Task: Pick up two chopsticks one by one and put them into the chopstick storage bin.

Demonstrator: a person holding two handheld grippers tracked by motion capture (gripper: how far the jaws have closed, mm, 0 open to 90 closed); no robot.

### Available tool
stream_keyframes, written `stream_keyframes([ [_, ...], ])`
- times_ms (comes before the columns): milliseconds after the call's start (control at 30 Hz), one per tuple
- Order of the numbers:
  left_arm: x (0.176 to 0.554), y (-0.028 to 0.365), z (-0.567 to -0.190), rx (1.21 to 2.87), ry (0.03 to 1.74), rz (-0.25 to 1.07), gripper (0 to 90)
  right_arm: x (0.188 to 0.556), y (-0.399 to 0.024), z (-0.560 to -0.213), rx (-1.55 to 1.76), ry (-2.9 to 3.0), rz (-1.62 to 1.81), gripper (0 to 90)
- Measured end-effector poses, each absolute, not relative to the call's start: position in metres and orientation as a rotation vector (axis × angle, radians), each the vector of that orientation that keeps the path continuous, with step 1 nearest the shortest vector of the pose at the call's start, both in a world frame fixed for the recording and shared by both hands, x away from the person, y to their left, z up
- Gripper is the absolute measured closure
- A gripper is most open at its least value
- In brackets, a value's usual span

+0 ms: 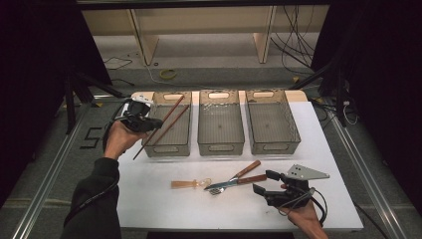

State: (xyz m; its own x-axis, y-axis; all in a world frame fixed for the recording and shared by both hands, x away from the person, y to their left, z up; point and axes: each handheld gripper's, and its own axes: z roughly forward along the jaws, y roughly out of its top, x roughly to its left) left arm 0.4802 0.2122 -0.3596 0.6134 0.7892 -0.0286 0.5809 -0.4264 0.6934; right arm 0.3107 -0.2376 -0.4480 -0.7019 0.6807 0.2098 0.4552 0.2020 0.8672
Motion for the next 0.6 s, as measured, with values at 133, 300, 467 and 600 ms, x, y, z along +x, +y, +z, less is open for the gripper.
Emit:
stream_keyframes([
  [133, 0.489, 0.208, -0.359, 2.178, 1.074, 0.403, 83.8, 0.311, -0.238, -0.448, 1.084, 2.256, 1.506, 27.2],
  [300, 0.5, 0.206, -0.36, 2.175, 1.084, 0.394, 83.8, 0.311, -0.238, -0.448, 1.086, 2.256, 1.507, 27.1],
  [467, 0.509, 0.206, -0.357, 2.167, 1.096, 0.398, 83.8, 0.311, -0.238, -0.448, 1.085, 2.26, 1.508, 27.1],
  [600, 0.517, 0.206, -0.356, 2.155, 1.106, 0.411, 83.8, 0.311, -0.237, -0.448, 1.082, 2.262, 1.506, 27.1],
])
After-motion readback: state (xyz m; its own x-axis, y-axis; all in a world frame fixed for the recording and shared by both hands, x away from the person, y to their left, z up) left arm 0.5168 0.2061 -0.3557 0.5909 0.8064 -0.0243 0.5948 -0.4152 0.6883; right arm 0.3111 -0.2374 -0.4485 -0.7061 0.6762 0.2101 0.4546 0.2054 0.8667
